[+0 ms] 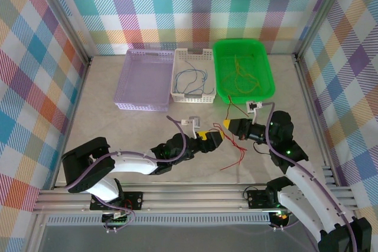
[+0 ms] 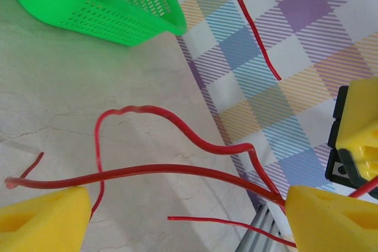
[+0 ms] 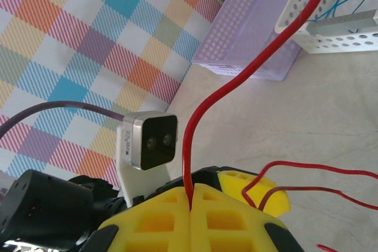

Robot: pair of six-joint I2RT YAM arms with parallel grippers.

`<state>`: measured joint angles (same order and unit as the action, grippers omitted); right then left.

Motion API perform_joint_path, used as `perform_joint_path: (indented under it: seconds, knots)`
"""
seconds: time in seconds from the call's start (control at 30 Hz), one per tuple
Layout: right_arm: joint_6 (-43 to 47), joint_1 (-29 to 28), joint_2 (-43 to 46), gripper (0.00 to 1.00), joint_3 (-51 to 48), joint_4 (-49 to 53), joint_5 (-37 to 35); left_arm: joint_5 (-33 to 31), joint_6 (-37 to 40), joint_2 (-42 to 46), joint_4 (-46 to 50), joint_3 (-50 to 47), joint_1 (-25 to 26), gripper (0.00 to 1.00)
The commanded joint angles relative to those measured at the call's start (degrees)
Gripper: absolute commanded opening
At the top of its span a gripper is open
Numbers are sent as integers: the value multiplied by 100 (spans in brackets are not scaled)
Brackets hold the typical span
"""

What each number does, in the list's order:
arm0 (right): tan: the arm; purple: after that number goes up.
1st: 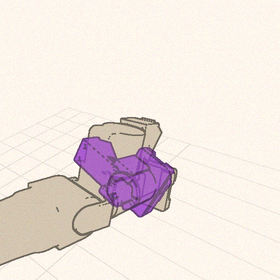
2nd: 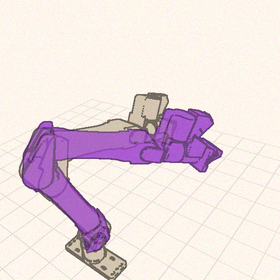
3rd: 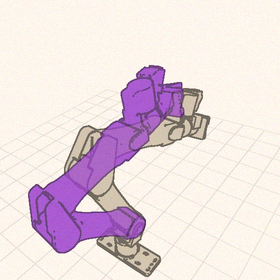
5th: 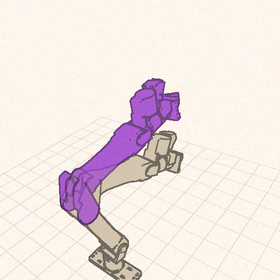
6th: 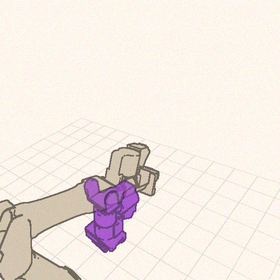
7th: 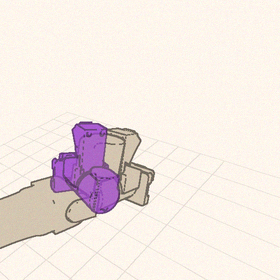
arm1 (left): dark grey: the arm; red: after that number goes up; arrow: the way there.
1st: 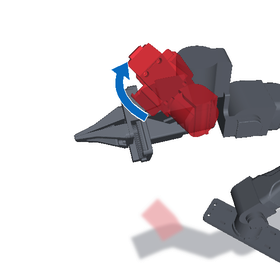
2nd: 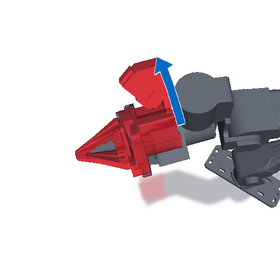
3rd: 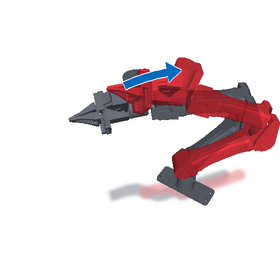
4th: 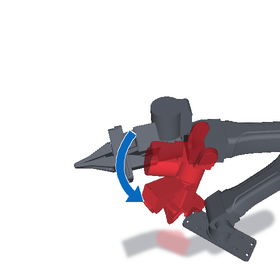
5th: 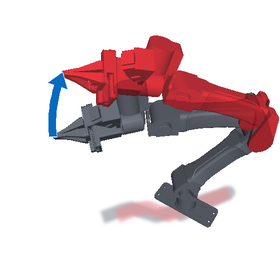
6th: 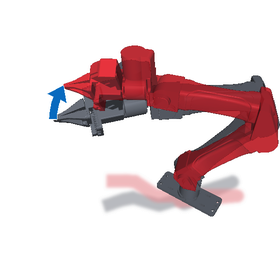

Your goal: Untangle the cables

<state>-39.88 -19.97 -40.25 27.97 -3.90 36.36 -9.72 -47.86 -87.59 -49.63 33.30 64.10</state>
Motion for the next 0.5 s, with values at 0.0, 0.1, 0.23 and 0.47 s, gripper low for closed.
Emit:
perform_joint_path:
  seconds: [0.0, 0.1, 0.23, 0.47]
  knots:
    - [-88, -16, 87, 0, 17, -123, 309, -26, -212, -109, -347, 39, 51, 85]
    - [-164, -19, 139, 0, -48, -210, 381, -13, -291, -205, -250, 172, 50, 84]
    - [-196, -25, 243, 0, -111, -198, 395, -98, -391, -281, -289, 242, 42, 83]
    - [-237, -25, 340, 0, -187, -181, 355, -266, -635, -320, -481, 291, 33, 83]
